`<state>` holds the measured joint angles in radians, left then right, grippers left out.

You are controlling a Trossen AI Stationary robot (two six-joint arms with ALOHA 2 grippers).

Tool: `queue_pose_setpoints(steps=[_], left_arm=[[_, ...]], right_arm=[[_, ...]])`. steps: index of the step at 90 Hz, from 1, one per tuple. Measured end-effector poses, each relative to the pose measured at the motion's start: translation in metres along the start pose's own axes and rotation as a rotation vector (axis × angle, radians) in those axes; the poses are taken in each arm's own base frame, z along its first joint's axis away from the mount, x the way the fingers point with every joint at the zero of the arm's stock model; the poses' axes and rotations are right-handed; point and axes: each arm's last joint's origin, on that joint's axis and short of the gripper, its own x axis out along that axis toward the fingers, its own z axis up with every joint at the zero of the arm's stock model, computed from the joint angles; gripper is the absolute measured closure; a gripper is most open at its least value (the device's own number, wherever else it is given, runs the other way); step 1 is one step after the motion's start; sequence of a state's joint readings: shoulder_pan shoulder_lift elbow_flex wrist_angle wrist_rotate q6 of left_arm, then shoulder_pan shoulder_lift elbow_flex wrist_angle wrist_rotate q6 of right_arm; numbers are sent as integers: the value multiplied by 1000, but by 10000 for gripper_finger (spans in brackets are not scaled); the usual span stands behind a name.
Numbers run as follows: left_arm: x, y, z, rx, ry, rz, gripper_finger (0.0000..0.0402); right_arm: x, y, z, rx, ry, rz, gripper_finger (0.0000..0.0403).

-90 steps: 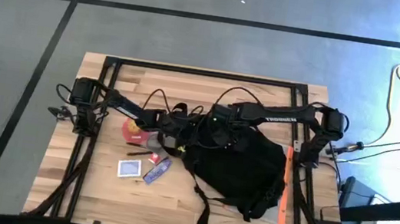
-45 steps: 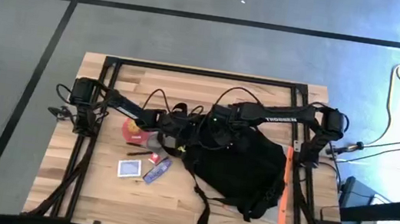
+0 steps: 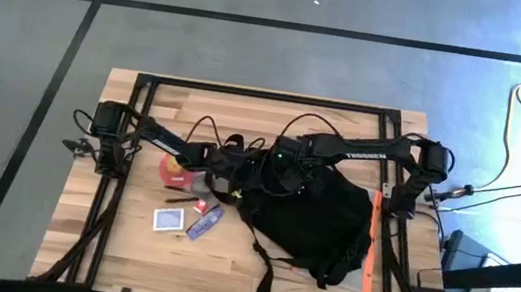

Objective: Unpack backpack
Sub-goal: Open the black backpack

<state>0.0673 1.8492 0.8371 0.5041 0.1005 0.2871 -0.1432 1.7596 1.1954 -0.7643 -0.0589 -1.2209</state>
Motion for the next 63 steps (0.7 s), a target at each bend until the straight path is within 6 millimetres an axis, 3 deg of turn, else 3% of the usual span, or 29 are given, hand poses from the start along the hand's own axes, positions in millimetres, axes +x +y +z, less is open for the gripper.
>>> queue_pose_setpoints(steps=[41,63], left_arm=[[0,0,0,0,0,0,385],[0,0,0,0,0,0,385]], right_arm=[[0,0,0,-48,0,0,353],[0,0,0,-53,-1,-1,398]])
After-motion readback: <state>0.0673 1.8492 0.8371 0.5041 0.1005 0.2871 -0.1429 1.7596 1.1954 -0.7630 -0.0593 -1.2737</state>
